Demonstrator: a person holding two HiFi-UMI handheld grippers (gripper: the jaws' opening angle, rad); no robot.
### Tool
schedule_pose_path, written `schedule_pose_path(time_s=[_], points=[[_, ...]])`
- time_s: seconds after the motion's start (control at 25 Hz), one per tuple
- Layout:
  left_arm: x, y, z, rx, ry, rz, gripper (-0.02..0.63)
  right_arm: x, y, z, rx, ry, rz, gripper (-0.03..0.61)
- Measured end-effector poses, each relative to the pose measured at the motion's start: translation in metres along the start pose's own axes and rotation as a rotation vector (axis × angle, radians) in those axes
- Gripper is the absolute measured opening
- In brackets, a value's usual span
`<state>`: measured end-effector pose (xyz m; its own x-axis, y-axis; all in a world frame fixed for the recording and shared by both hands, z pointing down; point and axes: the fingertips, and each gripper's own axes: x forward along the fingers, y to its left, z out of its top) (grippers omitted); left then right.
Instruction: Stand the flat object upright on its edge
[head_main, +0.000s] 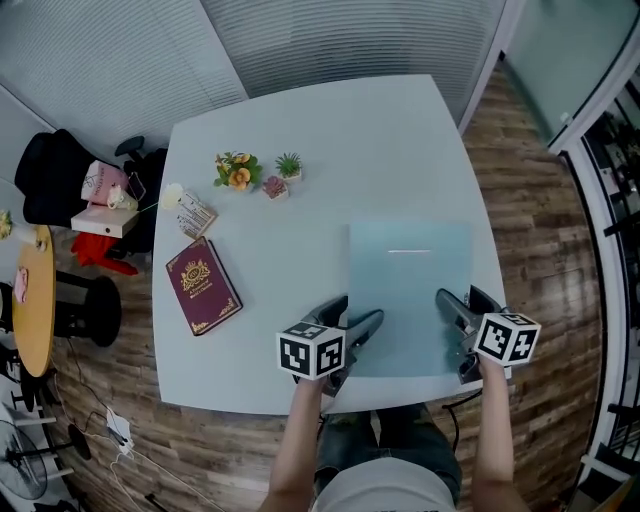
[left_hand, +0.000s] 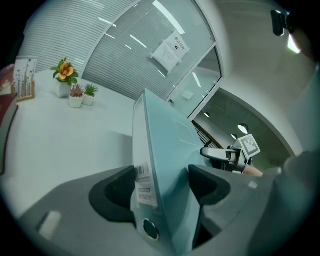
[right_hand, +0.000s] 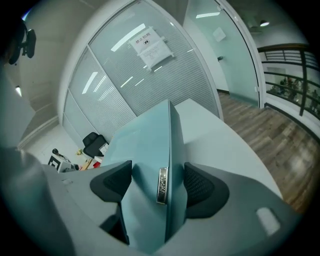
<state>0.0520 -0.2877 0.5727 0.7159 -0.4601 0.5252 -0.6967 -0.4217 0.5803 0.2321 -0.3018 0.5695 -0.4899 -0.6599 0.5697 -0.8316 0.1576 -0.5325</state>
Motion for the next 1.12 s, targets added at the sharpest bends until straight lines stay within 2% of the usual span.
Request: schedule_pose_path(time_s=[0.28,0.48,0.8,1.12], points=[[-0.017,-0.013,0.045,0.143,-0.098,0.021,0.342,-0.009,0.027,0.043,-0.104,-0.075,0.046,0.351],[-0.025,-0.017,0.066,0.248,-0.129,0.049,0.339,-0.012,0.041,0.063,-0.189,-0.094,0.073,0.348],[-0.029,-0.021,0.084,0.342,-0.167,0.089,0.333,-0.017,0.051,0.078,-0.261,-0.152,0.071,0.344],[-0.028,-0.018,0.092,0.471,-0.196,0.191,0.324,-0.019,0.057,0.082,-0.356,-0.172,0.046,0.334]])
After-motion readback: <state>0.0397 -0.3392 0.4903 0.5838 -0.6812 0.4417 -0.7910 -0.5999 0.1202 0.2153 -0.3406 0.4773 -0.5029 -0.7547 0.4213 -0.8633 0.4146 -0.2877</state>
